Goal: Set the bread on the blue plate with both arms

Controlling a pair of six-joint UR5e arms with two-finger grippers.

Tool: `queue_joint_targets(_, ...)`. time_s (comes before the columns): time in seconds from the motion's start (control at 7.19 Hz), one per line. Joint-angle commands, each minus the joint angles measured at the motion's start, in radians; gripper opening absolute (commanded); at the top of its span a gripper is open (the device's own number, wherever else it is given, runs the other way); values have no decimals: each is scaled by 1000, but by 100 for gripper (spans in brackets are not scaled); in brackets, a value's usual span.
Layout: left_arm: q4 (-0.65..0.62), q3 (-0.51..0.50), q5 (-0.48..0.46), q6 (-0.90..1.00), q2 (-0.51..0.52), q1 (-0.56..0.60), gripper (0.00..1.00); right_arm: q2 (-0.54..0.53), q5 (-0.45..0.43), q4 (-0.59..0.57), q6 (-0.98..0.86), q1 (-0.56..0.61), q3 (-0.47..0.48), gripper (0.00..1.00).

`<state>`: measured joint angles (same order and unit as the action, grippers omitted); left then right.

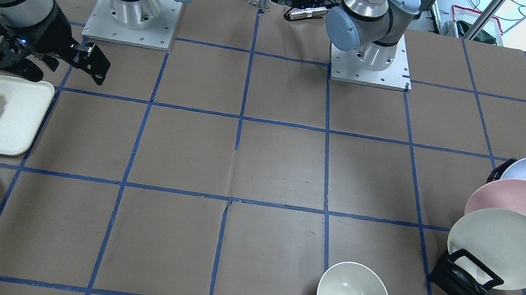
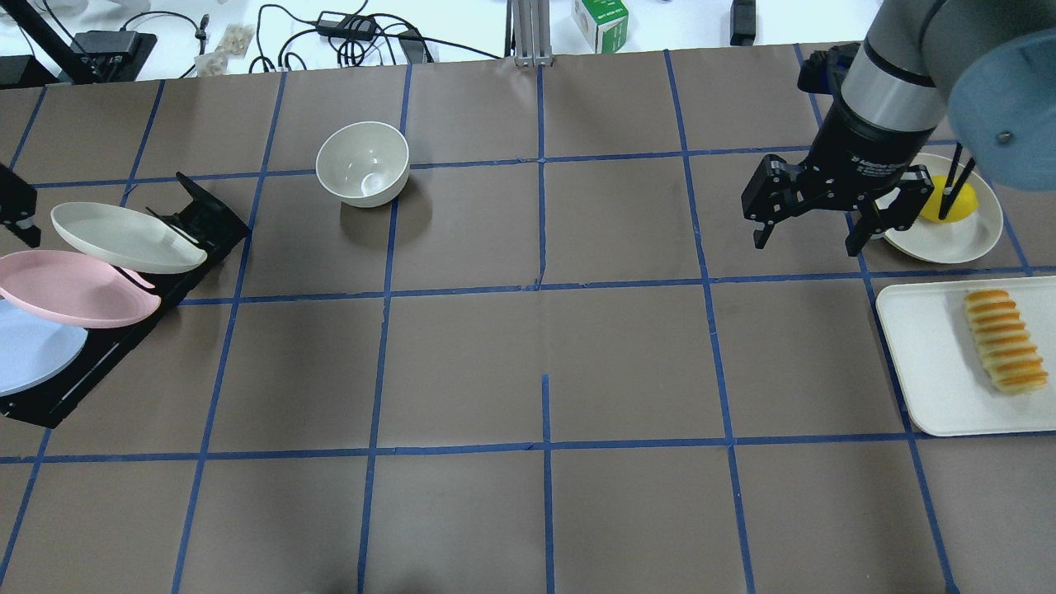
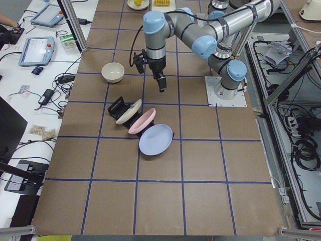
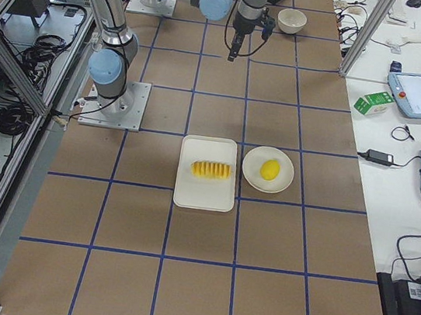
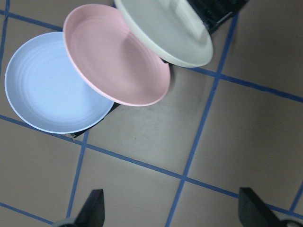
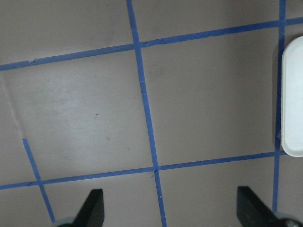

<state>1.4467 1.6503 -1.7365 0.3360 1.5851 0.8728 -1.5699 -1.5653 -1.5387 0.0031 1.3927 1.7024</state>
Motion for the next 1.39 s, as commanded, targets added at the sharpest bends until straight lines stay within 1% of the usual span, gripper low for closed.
queue_joint_targets(0.0,-110,22,-40,159,108,-139,100,8,-146,-50,-54,-73,25,100)
queue_joint_targets(0.14,-167,16,-37,241,146,-190,100,11,-153,-72,-93,-111,52,100)
queue_joint_targets(0.28,-204,11,-14,314,177,-249,100,16,-147,-118,-212,-176,71,100)
queue_joint_targets(0.42,-239,13,50,322,203,-277,100,39,-145,-158,-297,-239,91,100)
queue_joint_targets(0.56,-270,19,49,324,232,-278,100,44,-145,-210,-381,-280,100,100)
queue_joint_targets(0.83,-276,25,52,340,259,-281,100,70,-144,-256,-461,-372,117,100)
queue_joint_targets(0.97,-275,28,52,339,274,-281,100,106,-144,-293,-507,-426,124,100)
queue_joint_targets(1.11,-329,29,46,336,298,-281,100,141,-142,-337,-541,-461,134,100)
queue_joint_targets(1.25,-365,31,41,322,334,-281,100,169,-127,-357,-567,-487,140,100)
